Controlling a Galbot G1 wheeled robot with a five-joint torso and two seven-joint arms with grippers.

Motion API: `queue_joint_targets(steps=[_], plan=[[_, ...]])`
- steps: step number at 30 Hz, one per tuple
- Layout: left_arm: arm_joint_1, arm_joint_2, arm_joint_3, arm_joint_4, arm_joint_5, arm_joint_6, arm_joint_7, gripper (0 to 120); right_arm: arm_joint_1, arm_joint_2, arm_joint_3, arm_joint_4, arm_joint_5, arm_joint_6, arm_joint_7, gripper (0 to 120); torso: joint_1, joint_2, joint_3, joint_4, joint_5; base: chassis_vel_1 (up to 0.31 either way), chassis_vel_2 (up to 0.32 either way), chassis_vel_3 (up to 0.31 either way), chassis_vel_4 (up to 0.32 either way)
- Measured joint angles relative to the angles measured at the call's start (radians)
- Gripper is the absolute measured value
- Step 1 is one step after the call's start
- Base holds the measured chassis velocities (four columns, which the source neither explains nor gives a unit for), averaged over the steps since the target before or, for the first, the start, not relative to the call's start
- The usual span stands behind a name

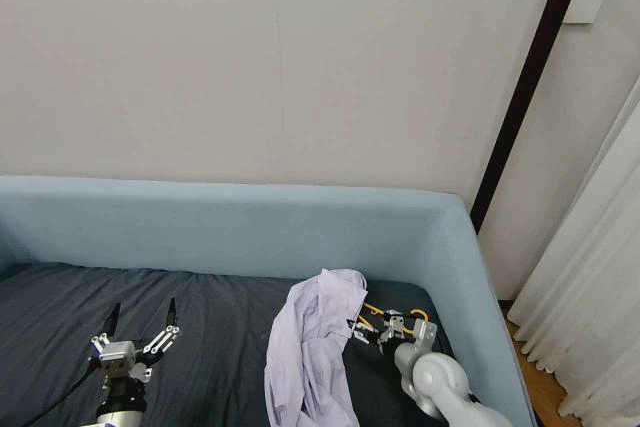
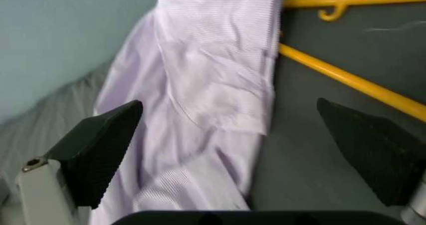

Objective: Pick up the clothes from the sofa and hang them on the clothes hanger.

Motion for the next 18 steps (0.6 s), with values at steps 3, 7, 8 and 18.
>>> queue_joint_targets(steps=[3, 7, 8, 18], plan=[[0.009, 0.0, -0.009, 0.0, 0.003, -0.001, -0.008, 100, 0.036, 0.053, 0.022, -0.07, -0.011, -0.004, -0.022, 100, 0.0, 0.0, 0.0, -0.0003, -0.0002, 0.0, 0.0, 0.0, 0.0], [0.021, 0.0, -0.024, -0.002, 0.004, -0.005, -0.01, 100, 0.055, 0.097, 0.026, -0.154, -0.069, -0.009, -0.07, 100, 0.0, 0.0, 0.0, -0.0008, 0.0, 0.0, 0.0, 0.0, 0.0], [0.024, 0.0, -0.027, -0.004, 0.004, -0.006, -0.01, 100, 0.059, 0.109, 0.027, -0.176, -0.089, -0.007, -0.081, 100, 0.0, 0.0, 0.0, -0.0008, -0.0001, 0.0, 0.0, 0.0, 0.0], [0.032, -0.023, -0.024, -0.021, 0.024, -0.006, -0.011, 100, 0.085, 0.164, 0.044, -0.311, -0.216, 0.047, -0.145, 100, 0.0, 0.0, 0.0, -0.0006, 0.0, 0.0, 0.0, 0.0, 0.0]])
